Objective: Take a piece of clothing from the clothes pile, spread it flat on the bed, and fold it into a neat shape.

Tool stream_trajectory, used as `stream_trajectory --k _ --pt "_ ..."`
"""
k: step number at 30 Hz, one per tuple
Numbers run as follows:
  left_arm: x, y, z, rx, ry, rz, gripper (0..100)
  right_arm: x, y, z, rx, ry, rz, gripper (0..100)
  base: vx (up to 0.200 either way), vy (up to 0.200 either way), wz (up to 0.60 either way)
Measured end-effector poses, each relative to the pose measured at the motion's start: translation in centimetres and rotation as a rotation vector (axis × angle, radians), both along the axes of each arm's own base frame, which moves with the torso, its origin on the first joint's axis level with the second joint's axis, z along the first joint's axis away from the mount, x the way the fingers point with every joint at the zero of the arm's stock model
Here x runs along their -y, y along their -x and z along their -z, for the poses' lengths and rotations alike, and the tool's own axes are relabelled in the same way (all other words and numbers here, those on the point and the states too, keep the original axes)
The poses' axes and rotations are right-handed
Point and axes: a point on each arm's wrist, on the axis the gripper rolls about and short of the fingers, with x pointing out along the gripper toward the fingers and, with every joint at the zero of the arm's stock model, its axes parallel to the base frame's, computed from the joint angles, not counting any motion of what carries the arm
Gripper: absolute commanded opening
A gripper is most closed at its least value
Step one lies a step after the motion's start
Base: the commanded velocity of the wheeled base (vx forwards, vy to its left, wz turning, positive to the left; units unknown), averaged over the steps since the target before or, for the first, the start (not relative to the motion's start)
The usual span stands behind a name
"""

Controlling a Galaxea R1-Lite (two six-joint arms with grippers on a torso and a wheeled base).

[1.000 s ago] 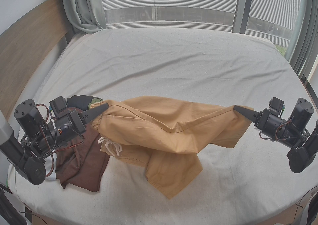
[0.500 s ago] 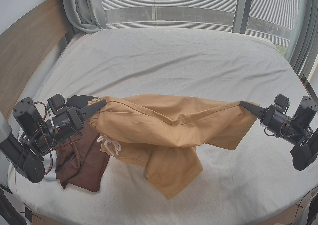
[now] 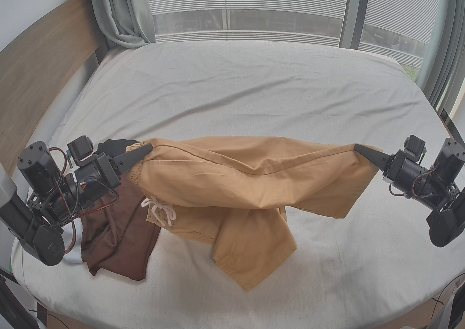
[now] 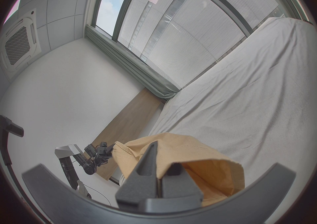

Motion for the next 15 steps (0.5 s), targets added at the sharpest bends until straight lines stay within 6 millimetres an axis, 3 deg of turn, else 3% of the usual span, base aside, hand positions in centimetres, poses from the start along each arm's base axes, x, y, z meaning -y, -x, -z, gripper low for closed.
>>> stream_trajectory --k 15 --pt "-0.3 -0.2 -0.2 0.011 0.002 -0.014 0 1.5 -0.1 -0.7 0.020 -0.007 0.016 0 0.000 0.000 0.00"
